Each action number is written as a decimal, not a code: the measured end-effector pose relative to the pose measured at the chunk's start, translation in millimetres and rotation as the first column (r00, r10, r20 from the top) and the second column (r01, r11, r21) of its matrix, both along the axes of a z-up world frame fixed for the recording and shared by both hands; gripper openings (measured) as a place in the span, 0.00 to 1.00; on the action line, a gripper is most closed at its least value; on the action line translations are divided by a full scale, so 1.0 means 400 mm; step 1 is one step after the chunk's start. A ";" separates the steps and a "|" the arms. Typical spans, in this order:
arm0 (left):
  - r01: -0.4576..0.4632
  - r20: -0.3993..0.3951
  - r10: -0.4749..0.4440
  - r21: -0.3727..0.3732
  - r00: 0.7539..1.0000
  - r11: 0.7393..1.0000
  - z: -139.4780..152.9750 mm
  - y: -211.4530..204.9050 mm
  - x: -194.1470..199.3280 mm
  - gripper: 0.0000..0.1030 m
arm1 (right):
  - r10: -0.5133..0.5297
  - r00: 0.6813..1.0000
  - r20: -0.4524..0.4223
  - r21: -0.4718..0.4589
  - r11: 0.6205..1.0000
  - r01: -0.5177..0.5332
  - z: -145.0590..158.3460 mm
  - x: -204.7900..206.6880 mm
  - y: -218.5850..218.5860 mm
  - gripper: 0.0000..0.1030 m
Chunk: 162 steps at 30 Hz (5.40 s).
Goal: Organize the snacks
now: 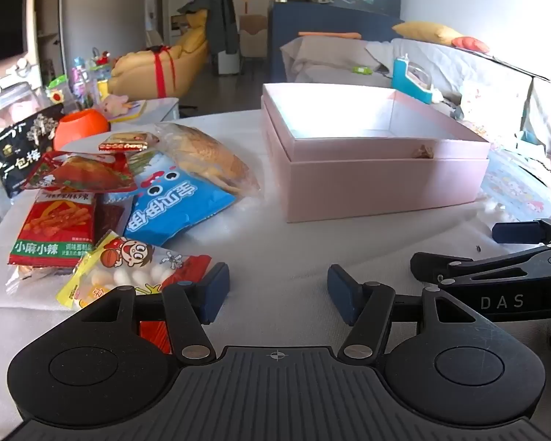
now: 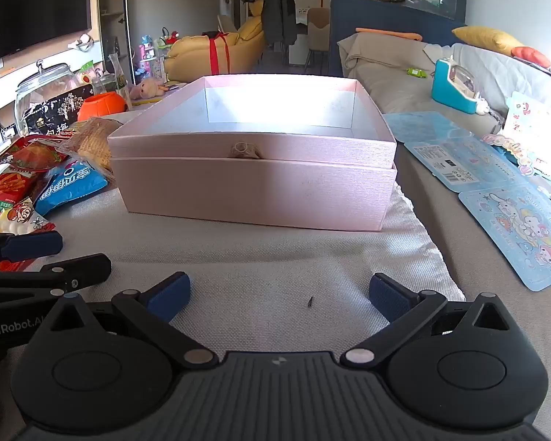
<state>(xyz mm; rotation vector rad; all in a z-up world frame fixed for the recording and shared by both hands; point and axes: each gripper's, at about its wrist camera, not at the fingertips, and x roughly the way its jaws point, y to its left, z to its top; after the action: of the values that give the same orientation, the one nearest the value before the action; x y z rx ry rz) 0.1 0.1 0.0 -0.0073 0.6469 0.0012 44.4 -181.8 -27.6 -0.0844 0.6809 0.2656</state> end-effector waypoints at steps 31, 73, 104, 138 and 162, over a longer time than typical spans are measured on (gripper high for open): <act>0.000 0.000 0.000 -0.002 1.000 1.000 0.000 0.000 0.000 0.64 | 0.000 1.000 0.000 0.003 1.000 0.000 0.000 0.001 0.000 1.00; 0.000 0.000 0.000 -0.003 1.000 1.000 0.000 0.000 0.000 0.64 | 0.000 1.000 0.001 0.003 1.000 0.000 0.000 0.001 0.000 1.00; 0.019 -0.013 -0.019 -0.037 1.000 0.999 0.010 0.012 -0.004 0.62 | 0.003 1.000 -0.006 0.003 1.000 -0.003 -0.005 -0.003 0.004 1.00; -0.166 -0.136 0.156 -0.069 0.978 0.984 0.064 0.317 -0.087 0.60 | 0.378 0.920 -0.108 0.072 0.926 -0.372 0.125 0.203 0.416 0.94; -0.171 -0.172 0.145 -0.150 0.974 0.974 0.087 0.342 -0.102 0.57 | 0.449 0.866 -0.222 0.081 0.893 -0.442 0.075 0.034 0.229 0.68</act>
<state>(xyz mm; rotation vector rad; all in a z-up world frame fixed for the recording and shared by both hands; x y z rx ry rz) -40.7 136.8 34.9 -0.2199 0.8043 0.1041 58.1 -90.4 2.6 -0.1875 0.8916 0.7418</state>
